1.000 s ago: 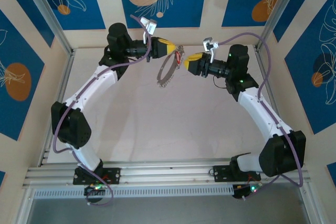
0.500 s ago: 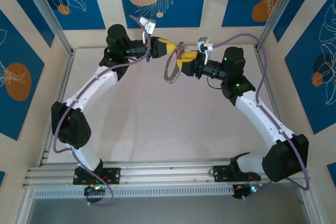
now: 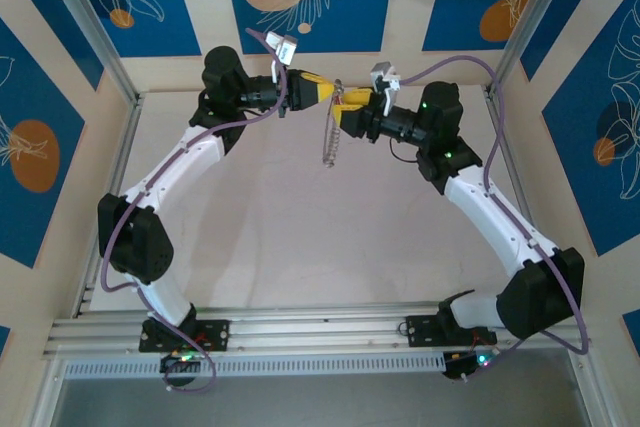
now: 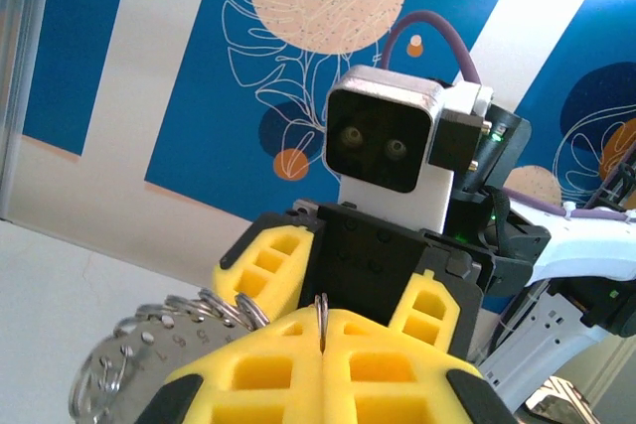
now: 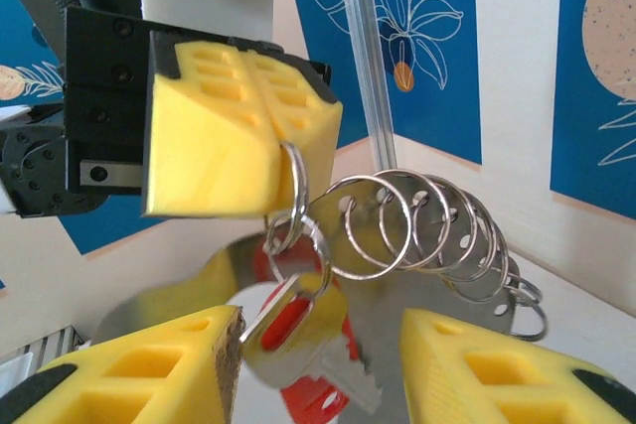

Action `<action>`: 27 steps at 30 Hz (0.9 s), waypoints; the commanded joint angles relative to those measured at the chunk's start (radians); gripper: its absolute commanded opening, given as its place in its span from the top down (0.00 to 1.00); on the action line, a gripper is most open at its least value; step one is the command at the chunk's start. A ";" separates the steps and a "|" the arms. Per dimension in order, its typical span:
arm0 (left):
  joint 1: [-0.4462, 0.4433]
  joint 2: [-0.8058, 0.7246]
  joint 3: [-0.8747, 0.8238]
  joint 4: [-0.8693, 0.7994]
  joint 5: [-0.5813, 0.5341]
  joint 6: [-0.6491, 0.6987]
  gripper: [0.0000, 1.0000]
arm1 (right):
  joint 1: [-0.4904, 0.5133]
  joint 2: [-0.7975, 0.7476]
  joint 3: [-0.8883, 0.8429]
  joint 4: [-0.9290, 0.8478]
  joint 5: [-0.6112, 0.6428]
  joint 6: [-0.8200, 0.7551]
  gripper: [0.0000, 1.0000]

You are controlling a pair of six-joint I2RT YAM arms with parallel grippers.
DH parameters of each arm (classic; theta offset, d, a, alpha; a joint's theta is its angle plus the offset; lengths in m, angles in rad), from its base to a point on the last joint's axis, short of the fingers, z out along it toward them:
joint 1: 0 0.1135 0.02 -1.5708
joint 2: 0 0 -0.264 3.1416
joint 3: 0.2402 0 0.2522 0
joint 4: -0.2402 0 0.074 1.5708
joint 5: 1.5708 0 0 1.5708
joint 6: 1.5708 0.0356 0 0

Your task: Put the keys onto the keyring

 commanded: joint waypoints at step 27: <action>-0.018 -0.068 -0.097 0.236 -0.124 -0.117 1.00 | 0.075 0.051 0.025 -0.069 -0.059 -0.034 1.00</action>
